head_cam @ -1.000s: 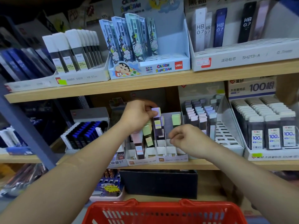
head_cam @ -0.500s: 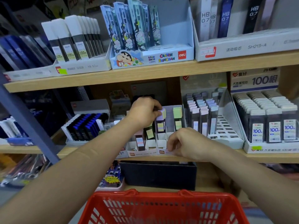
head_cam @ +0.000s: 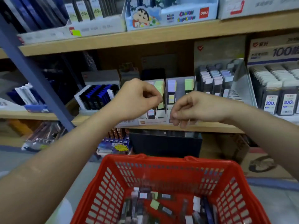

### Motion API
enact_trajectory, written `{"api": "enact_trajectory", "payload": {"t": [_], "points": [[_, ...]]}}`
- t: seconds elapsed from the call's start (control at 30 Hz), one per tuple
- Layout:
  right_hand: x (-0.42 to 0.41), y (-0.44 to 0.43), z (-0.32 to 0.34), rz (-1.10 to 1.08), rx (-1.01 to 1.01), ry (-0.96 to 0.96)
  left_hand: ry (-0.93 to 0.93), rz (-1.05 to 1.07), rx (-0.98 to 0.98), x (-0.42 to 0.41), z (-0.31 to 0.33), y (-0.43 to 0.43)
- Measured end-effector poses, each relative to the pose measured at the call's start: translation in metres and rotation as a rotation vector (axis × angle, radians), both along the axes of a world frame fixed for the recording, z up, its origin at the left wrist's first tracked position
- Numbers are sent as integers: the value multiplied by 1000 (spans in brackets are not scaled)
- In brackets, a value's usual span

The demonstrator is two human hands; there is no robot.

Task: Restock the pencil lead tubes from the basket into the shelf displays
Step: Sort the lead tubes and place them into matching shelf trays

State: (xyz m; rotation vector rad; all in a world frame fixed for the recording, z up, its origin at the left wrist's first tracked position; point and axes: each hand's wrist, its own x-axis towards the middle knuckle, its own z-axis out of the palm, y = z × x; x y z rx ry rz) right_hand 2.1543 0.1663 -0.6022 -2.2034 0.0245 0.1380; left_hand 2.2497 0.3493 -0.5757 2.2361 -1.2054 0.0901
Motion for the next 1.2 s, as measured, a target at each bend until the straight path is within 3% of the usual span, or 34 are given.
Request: {"api": "enact_trajectory", "payload": {"t": [0.13, 0.27, 0.4, 0.53, 0.63, 0.77, 1.0, 1.2], "points": [[-6, 32, -20, 189, -49, 330, 329, -138, 418, -20, -17, 35], [-12, 68, -89, 242, -141, 592, 409, -149, 636, -28, -79, 55], [-19, 90, -161, 119, -134, 738, 432, -57, 759, -28, -163, 76], [-21, 101, -214, -35, -78, 676, 525, 112, 851, -33, -238, 100], [-24, 109, -258, -101, -114, 608, 655, 189, 752, -44, -280, 112], [-29, 120, -304, -63, -249, 549, 661, 319, 761, -49, -335, 127], [-32, 136, -345, -9, -621, 463, 679, 506, 744, -63, -372, 121], [-28, 142, -353, 14, -706, 502, 593, 572, 703, -61, -382, 113]]}}
